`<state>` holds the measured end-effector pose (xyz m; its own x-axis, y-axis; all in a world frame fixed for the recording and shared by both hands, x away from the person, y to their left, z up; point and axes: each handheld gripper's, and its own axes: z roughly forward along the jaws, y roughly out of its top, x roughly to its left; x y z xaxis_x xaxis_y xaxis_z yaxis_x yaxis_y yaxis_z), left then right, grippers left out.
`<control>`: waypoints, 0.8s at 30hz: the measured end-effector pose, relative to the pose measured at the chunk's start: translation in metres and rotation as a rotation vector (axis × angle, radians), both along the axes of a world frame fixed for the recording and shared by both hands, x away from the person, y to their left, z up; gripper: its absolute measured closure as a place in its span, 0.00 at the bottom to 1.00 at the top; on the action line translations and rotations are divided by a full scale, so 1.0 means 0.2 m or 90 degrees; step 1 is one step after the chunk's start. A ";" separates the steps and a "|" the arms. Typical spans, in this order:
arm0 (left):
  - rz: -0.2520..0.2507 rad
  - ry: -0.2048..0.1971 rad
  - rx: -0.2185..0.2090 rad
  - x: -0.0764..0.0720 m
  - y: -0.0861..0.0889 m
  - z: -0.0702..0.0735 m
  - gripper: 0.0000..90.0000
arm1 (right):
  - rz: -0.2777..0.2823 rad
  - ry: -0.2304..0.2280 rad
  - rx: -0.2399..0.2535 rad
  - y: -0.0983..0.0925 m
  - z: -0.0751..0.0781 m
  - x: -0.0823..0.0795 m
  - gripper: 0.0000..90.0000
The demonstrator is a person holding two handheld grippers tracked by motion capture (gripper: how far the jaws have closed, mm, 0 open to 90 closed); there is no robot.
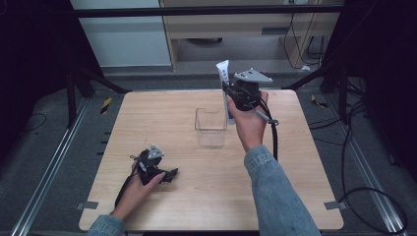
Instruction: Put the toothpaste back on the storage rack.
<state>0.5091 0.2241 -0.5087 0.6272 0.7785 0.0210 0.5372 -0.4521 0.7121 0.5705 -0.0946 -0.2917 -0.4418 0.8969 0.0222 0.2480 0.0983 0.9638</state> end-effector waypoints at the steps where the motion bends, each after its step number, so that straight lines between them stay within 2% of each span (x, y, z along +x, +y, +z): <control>1: 0.000 0.000 0.000 0.00 0.00 0.00 0.00 | -0.001 -0.001 0.000 0.00 0.00 0.00 0.88; 5: 0.000 0.000 0.000 0.00 0.00 0.00 0.00 | -0.024 -0.026 0.005 0.02 -0.01 0.03 0.88; 12: 0.000 0.000 0.000 0.00 0.00 0.00 0.00 | -0.029 -0.040 0.023 0.05 -0.03 0.09 0.88; 15: 0.000 0.000 0.000 0.00 0.00 0.00 0.00 | -0.030 -0.040 0.030 0.06 -0.04 0.11 0.88; 21: 0.000 0.000 0.000 0.00 0.00 0.00 0.00 | -0.029 -0.036 0.020 0.12 -0.09 0.16 0.88; 24: 0.000 0.000 0.000 0.00 0.00 0.00 0.00 | -0.028 -0.034 0.030 0.14 -0.11 0.17 0.88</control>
